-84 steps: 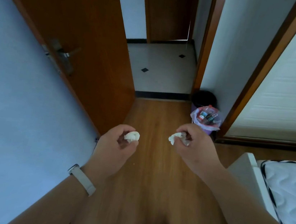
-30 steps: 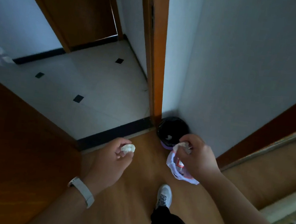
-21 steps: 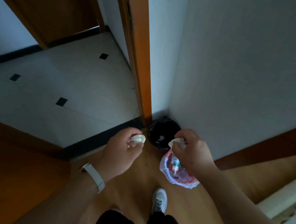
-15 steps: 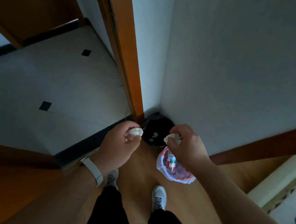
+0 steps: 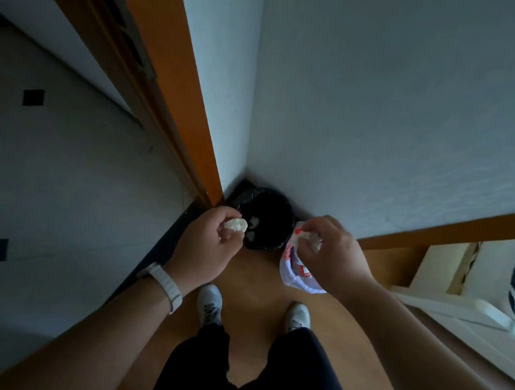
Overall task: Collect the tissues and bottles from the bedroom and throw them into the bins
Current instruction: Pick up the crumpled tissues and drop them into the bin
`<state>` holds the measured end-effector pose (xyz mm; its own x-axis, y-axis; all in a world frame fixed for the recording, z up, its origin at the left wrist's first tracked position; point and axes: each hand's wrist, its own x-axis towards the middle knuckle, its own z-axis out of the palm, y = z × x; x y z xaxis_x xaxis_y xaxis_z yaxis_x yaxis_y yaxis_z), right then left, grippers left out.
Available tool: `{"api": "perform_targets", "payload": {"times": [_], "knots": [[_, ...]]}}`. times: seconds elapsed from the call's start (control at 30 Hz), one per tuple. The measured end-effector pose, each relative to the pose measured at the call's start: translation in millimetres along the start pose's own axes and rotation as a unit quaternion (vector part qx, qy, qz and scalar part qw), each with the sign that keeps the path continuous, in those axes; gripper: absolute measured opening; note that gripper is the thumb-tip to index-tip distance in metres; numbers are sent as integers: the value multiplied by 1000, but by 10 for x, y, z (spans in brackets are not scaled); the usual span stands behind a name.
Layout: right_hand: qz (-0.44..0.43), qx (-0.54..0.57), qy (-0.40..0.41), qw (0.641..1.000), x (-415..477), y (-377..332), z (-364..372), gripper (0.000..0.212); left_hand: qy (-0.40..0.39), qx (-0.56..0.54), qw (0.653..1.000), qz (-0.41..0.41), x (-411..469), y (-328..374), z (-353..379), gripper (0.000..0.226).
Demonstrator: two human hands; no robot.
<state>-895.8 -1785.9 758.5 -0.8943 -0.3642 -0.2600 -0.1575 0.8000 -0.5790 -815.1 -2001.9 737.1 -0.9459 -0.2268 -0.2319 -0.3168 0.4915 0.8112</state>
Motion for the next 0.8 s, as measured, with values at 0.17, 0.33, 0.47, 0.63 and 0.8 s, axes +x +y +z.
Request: {"api": "perform_targets", "payload": {"times": [0.17,0.33,0.47,0.63,0.8], "knots": [[49,-7,19,999,373,189,554,16,-38,12,999,4,544,-626,179,22],[60,-3,-9,998,875,794,1279,11,-73,35,997,-3,1071,-1362,763,23],[84,-23,-19,996,1288,1484,1998,16,-114,83,990,17,1392,-2149,1437,20],[94,-49,-37,994,1679,2374,2937,19,-141,174,971,82,1766,-3096,2266,10],[73,-94,-92,989,1996,3015,3704,21,-147,292,936,134,2063,-3813,2901,15]]}}
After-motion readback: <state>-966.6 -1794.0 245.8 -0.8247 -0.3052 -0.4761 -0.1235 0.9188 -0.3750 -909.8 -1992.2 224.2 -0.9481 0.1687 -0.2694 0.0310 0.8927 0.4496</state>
